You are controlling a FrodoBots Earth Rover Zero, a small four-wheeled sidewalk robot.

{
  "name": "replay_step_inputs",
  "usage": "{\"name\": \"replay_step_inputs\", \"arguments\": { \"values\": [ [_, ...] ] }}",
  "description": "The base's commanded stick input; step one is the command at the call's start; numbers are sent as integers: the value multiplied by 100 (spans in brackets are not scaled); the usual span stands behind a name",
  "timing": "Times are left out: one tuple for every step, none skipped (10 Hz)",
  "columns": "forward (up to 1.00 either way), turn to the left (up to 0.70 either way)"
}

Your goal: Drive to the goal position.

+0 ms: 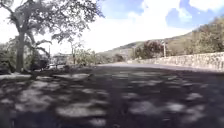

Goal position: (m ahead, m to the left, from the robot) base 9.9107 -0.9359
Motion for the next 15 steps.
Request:
{"name": "replay_step_inputs", "arguments": {
  "values": [
    [70, 0],
    [70, 0],
    [70, 0],
    [70, 0],
    [70, 0],
    [70, 0],
    [70, 0],
    [70, 0],
    [70, 0],
    [70, 0],
    [70, 0],
    [70, 0],
    [70, 0],
    [70, 0],
    [70, 0]
  ]
}}
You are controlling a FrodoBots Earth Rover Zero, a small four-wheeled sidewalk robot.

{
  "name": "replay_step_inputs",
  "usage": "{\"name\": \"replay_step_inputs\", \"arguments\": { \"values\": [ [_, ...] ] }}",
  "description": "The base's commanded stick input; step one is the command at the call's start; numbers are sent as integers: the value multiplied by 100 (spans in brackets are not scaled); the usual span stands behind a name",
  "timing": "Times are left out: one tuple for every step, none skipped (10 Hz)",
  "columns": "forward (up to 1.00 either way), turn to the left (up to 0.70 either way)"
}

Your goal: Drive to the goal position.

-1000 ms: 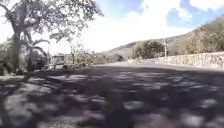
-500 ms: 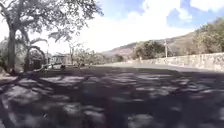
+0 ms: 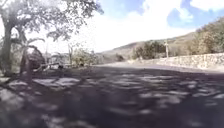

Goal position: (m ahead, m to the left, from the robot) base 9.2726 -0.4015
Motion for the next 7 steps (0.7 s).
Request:
{"name": "replay_step_inputs", "arguments": {
  "values": [
    [70, 0],
    [70, 0],
    [70, 0],
    [70, 0],
    [70, 0],
    [70, 0],
    [70, 0]
  ]
}}
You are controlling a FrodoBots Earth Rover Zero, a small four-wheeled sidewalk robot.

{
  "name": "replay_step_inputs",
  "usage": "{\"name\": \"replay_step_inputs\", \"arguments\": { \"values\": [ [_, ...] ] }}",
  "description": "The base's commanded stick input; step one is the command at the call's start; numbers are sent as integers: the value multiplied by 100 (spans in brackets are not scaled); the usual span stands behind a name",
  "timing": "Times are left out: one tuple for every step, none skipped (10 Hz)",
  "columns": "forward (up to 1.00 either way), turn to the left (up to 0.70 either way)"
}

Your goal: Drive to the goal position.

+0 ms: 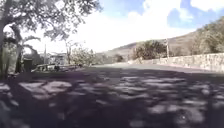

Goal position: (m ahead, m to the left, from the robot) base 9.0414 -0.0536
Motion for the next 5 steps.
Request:
{"name": "replay_step_inputs", "arguments": {
  "values": [
    [70, 0],
    [70, 0],
    [70, 0],
    [70, 0],
    [70, 0]
  ]
}}
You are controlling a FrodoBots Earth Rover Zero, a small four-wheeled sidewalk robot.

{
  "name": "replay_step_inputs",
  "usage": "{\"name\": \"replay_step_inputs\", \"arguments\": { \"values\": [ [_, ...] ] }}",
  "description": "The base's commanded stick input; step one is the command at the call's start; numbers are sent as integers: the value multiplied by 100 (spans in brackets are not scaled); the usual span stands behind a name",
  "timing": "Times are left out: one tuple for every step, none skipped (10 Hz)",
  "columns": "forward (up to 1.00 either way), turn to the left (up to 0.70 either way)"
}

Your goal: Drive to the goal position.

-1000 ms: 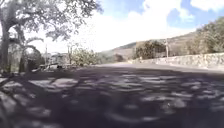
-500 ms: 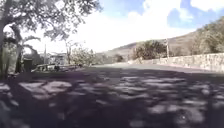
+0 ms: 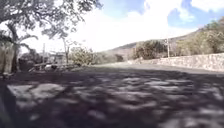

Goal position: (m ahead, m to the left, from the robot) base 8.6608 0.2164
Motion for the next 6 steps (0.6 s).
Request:
{"name": "replay_step_inputs", "arguments": {
  "values": [
    [70, 0],
    [70, 0],
    [70, 0],
    [70, 0],
    [70, 0],
    [70, 0]
  ]
}}
